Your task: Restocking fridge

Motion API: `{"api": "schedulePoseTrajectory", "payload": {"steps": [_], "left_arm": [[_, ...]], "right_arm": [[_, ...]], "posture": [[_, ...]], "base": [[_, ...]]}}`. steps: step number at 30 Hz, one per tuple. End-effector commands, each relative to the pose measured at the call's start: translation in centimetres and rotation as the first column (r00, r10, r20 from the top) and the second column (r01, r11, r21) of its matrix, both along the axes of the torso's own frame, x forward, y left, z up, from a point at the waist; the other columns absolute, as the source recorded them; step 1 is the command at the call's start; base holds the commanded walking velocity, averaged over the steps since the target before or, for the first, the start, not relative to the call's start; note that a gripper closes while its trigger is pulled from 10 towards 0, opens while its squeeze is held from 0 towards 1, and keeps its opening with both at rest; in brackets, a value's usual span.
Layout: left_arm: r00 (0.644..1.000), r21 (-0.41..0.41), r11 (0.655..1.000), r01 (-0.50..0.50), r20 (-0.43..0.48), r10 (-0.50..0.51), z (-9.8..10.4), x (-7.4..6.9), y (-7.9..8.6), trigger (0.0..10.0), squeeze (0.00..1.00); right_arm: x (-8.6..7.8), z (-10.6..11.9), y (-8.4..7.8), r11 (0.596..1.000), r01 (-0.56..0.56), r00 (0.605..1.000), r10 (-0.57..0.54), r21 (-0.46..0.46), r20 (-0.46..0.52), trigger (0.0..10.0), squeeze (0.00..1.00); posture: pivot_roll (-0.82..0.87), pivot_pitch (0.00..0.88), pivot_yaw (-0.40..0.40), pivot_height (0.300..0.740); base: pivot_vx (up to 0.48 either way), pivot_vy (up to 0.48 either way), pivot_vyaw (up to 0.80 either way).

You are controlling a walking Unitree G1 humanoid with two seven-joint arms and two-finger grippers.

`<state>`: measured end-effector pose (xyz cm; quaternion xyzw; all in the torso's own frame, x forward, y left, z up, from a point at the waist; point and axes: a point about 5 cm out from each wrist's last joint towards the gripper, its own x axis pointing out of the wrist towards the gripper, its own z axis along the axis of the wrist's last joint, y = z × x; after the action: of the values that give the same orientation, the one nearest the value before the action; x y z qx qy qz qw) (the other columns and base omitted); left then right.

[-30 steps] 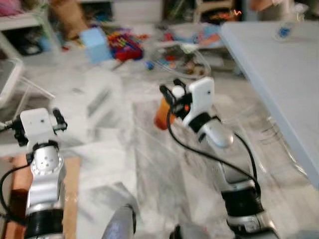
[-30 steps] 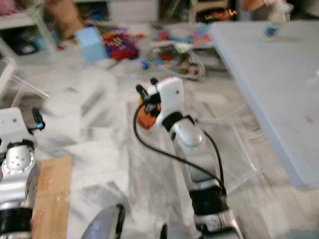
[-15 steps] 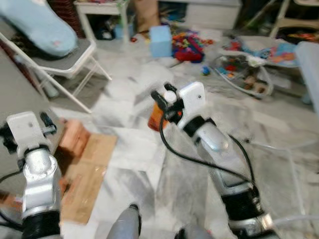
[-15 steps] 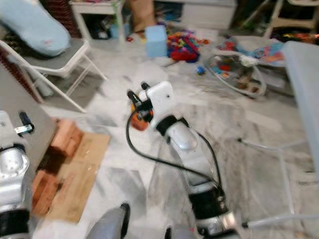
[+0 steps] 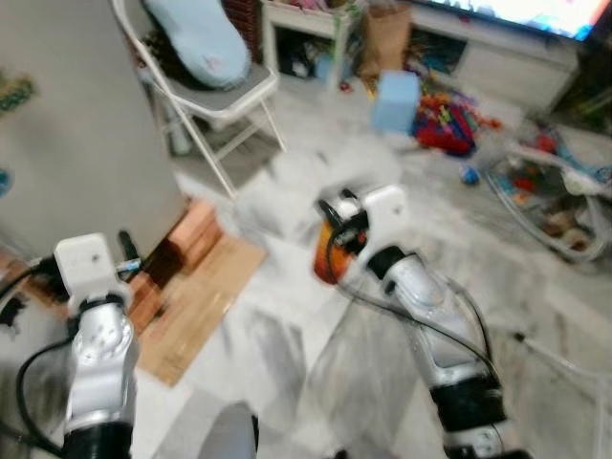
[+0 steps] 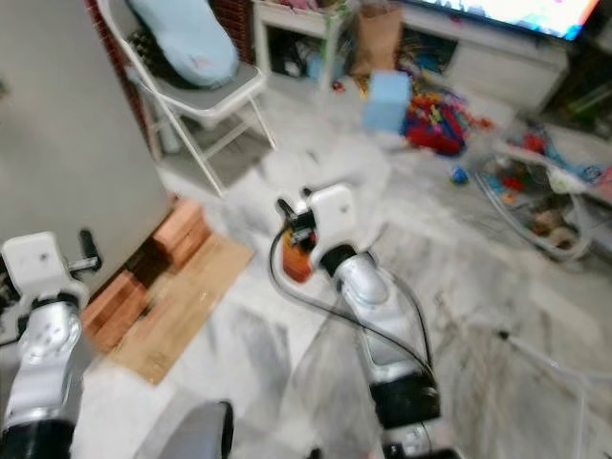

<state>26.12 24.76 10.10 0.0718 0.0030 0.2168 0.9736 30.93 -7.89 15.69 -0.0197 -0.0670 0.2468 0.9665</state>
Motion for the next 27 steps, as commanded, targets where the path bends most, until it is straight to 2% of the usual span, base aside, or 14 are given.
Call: {"api": "schedulePoseTrajectory", "payload": {"steps": [1, 5, 7, 10, 16, 27], "left_arm": [[0.999, -0.003, 0.999, 0.041, 0.034, -0.041, 0.6, 0.0, -1.0, 10.0, 0.00], [0.999, -0.010, 1.000, 0.019, 0.026, -0.019, 0.2, -0.9, -0.2, 10.0, 0.00], [1.000, -0.025, 1.000, -0.016, 0.013, 0.016, -0.3, -1.1, 0.9, 10.0, 0.00], [0.999, -0.046, 0.998, -0.044, 0.010, 0.044, -0.2, -0.8, 1.7, 10.0, 0.00], [0.999, -0.020, 0.999, -0.029, 0.021, 0.029, 0.5, 0.0, 1.9, 10.0, 0.00], [0.999, -0.043, 0.998, -0.039, 0.019, 0.040, 1.0, 0.9, 2.3, 10.0, 0.00]], "right_arm": [[0.0, 1.5, -0.2, 1.000, -0.001, 0.997, 0.001, -0.005, 0.079, 10.0, 0.00], [0.1, 0.5, -2.2, 0.997, 0.063, 0.996, -0.061, -0.039, 0.062, 10.0, 0.00], [0.2, 0.2, -2.7, 0.996, 0.077, 0.996, -0.074, -0.045, 0.054, 10.0, 0.00], [0.5, 0.2, -2.7, 0.995, 0.092, 0.995, -0.090, -0.042, 0.051, 10.0, 0.00], [0.7, 0.4, -2.6, 0.995, 0.093, 0.994, -0.092, -0.026, 0.059, 10.0, 0.00], [0.7, 0.8, -2.7, 0.996, 0.082, 0.993, -0.079, -0.040, 0.083, 10.0, 0.00]], "posture": [[0.10, 0.121, -0.081, 0.740], [0.10, 0.126, -0.093, 0.740], [0.10, 0.124, -0.097, 0.740], [0.10, 0.120, -0.097, 0.740], [0.09, 0.135, -0.084, 0.740], [0.08, 0.143, -0.080, 0.740]], "base": [[0.000, 0.000, 0.79], [0.312, 0.000, 0.79], [0.418, 0.000, 0.79], [0.430, 0.080, 0.53], [0.414, 0.241, 0.00], [0.364, 0.280, 0.00]]}}
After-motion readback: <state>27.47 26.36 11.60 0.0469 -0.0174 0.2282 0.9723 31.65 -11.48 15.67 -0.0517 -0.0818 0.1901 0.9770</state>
